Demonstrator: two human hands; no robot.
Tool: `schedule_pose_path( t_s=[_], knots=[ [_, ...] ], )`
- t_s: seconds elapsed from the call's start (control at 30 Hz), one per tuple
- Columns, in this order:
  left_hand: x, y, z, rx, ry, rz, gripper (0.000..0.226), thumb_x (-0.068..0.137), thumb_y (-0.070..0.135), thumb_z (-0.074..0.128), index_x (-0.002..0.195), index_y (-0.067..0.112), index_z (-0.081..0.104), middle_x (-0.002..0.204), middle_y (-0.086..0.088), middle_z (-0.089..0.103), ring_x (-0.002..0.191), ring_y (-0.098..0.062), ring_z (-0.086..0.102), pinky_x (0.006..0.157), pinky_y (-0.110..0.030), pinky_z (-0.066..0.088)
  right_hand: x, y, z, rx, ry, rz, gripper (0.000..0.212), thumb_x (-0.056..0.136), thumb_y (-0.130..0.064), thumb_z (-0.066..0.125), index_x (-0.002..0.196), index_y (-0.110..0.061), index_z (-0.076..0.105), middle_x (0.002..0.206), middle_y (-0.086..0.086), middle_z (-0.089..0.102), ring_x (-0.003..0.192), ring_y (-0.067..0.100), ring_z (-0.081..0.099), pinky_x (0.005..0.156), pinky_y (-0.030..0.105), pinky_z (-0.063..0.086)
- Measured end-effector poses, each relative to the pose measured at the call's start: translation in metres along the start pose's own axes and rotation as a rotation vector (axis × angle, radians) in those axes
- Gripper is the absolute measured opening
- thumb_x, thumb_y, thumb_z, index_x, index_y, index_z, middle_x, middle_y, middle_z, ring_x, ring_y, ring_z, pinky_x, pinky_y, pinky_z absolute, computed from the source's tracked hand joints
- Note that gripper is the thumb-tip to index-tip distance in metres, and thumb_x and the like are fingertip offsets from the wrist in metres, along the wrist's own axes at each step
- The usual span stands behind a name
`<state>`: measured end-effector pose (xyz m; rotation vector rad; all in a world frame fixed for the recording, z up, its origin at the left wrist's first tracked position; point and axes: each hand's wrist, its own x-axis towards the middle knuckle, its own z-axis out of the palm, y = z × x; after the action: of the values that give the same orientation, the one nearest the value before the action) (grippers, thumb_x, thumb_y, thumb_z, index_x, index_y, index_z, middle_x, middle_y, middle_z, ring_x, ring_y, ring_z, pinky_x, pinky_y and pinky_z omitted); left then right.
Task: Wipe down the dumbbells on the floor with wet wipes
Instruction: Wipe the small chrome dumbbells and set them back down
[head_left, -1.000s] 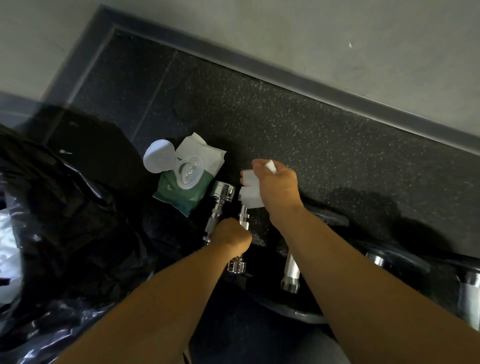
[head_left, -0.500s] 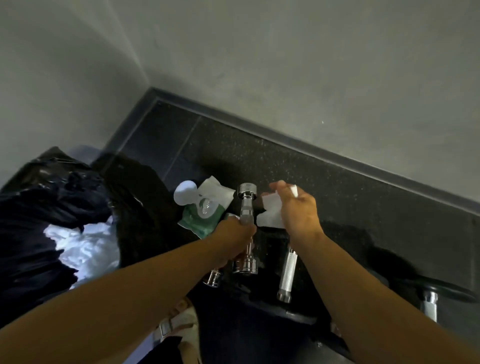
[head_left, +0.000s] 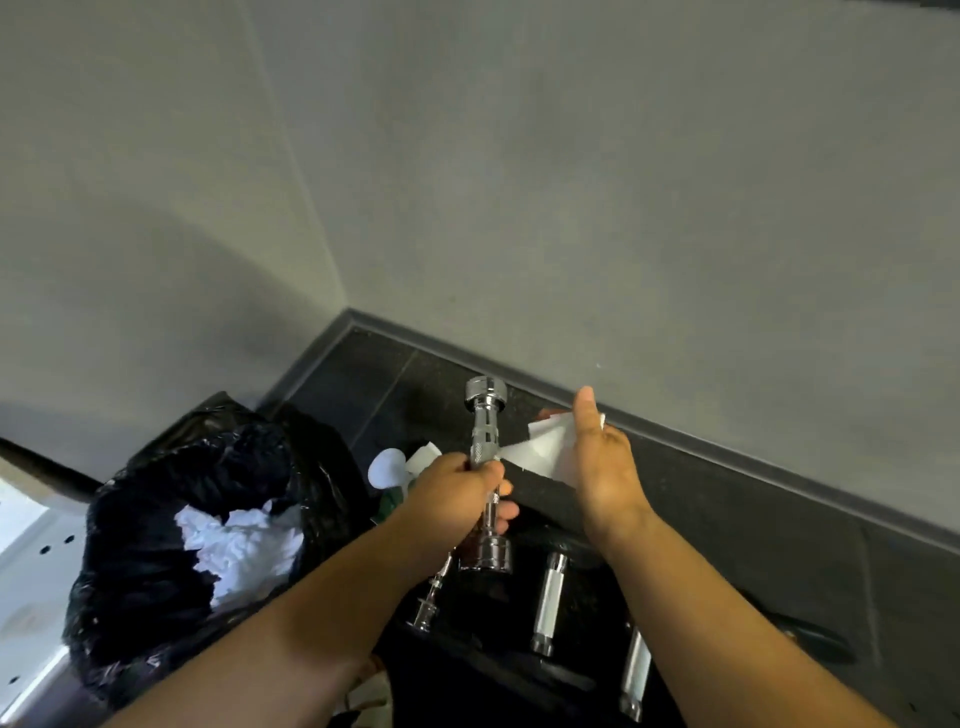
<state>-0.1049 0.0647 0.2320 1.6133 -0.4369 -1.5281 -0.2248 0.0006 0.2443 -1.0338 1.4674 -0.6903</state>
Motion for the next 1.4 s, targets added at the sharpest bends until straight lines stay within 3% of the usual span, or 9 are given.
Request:
schedule_pose_path(
  t_s=[0.2, 0.37, 0.5, 0.67, 0.83, 1.0, 1.2, 1.3, 1.4],
  knots=[
    [-0.051, 0.015, 0.024, -0.122, 0.013, 0.022, 0.012, 0.095, 0.01, 0.055, 0.097, -0.002, 0.056, 0.076, -0.011, 0.059, 0.057, -0.018, 0.056, 0.051, -0.027, 0.045, -0.047, -0.039, -0.036, 0.084, -0.076, -0.005, 0.04, 0.085, -0.047, 0.055, 0.105, -0.013, 0.063, 0.093, 0.003, 0.064, 0.083, 0.018, 0.06, 0.072, 0.032, 0.047],
    [-0.096, 0.03, 0.053, -0.105, 0.027, 0.065, 0.012, 0.094, 0.011, 0.056, 0.099, 0.001, 0.061, 0.077, -0.009, 0.063, 0.056, -0.015, 0.06, 0.053, -0.026, 0.049, -0.084, -0.066, -0.075, 0.133, -0.188, 0.016, 0.008, 0.08, -0.022, 0.051, 0.079, -0.014, 0.054, 0.073, 0.008, 0.053, 0.067, 0.022, 0.049, 0.057, 0.027, 0.036],
    [-0.122, 0.039, 0.076, -0.104, -0.033, 0.075, 0.015, 0.095, 0.011, 0.055, 0.103, 0.001, 0.062, 0.075, -0.007, 0.065, 0.056, -0.012, 0.06, 0.052, -0.024, 0.048, -0.113, -0.096, -0.093, 0.167, -0.226, -0.111, 0.018, 0.084, 0.0, 0.057, 0.074, -0.014, 0.052, 0.064, 0.004, 0.057, 0.056, 0.016, 0.055, 0.043, 0.019, 0.04],
    [-0.154, 0.048, 0.101, -0.065, -0.012, 0.164, 0.012, 0.094, 0.014, 0.058, 0.101, 0.007, 0.063, 0.08, -0.007, 0.067, 0.064, -0.013, 0.064, 0.059, -0.026, 0.053, -0.154, -0.142, -0.109, 0.338, -0.44, -0.315, 0.009, 0.086, -0.002, 0.059, 0.083, -0.011, 0.061, 0.069, 0.004, 0.066, 0.061, 0.015, 0.062, 0.051, 0.022, 0.049],
    [-0.183, 0.058, 0.111, -0.021, -0.018, 0.209, 0.012, 0.09, 0.017, 0.062, 0.091, 0.006, 0.068, 0.07, -0.003, 0.068, 0.059, -0.01, 0.061, 0.057, -0.023, 0.049, -0.148, -0.123, -0.135, 0.172, -0.175, -0.265, 0.014, 0.083, -0.003, 0.067, 0.077, -0.011, 0.057, 0.072, 0.008, 0.063, 0.062, 0.018, 0.059, 0.066, 0.035, 0.053],
    [-0.212, 0.071, 0.12, -0.141, -0.12, 0.151, 0.015, 0.092, 0.008, 0.057, 0.082, 0.0, 0.062, 0.054, -0.003, 0.06, 0.043, -0.007, 0.053, 0.043, -0.016, 0.046, -0.148, -0.106, -0.145, 0.121, -0.041, -0.236, 0.016, 0.081, -0.009, 0.072, 0.081, -0.009, 0.056, 0.077, 0.008, 0.063, 0.062, 0.017, 0.059, 0.057, 0.028, 0.052],
    [-0.238, 0.075, 0.132, -0.217, -0.127, 0.206, 0.012, 0.092, 0.004, 0.055, 0.088, -0.005, 0.059, 0.055, -0.005, 0.057, 0.044, -0.009, 0.052, 0.044, -0.018, 0.044, -0.169, -0.112, -0.145, -0.323, 0.312, -0.341, 0.047, 0.074, -0.05, 0.073, 0.109, -0.027, 0.05, 0.101, -0.007, 0.058, 0.09, 0.016, 0.059, 0.075, 0.04, 0.052],
    [-0.245, 0.072, 0.136, -0.094, 0.005, 0.34, 0.011, 0.092, 0.007, 0.057, 0.092, -0.003, 0.063, 0.058, -0.005, 0.06, 0.049, -0.012, 0.055, 0.049, -0.024, 0.046, -0.183, -0.117, -0.141, -0.133, 0.078, -0.28, 0.05, 0.077, -0.065, 0.06, 0.085, -0.015, 0.063, 0.08, 0.008, 0.069, 0.068, 0.022, 0.062, 0.067, 0.042, 0.055],
    [-0.248, 0.07, 0.14, 0.064, 0.088, 0.408, 0.015, 0.092, 0.008, 0.055, 0.086, 0.006, 0.068, 0.061, -0.008, 0.066, 0.057, -0.02, 0.063, 0.058, -0.032, 0.053, -0.191, -0.123, -0.132, 0.027, -0.228, -0.119, 0.049, 0.077, -0.055, 0.068, 0.102, -0.013, 0.062, 0.089, 0.017, 0.072, 0.061, 0.022, 0.063, 0.043, 0.023, 0.045]
  ],
)
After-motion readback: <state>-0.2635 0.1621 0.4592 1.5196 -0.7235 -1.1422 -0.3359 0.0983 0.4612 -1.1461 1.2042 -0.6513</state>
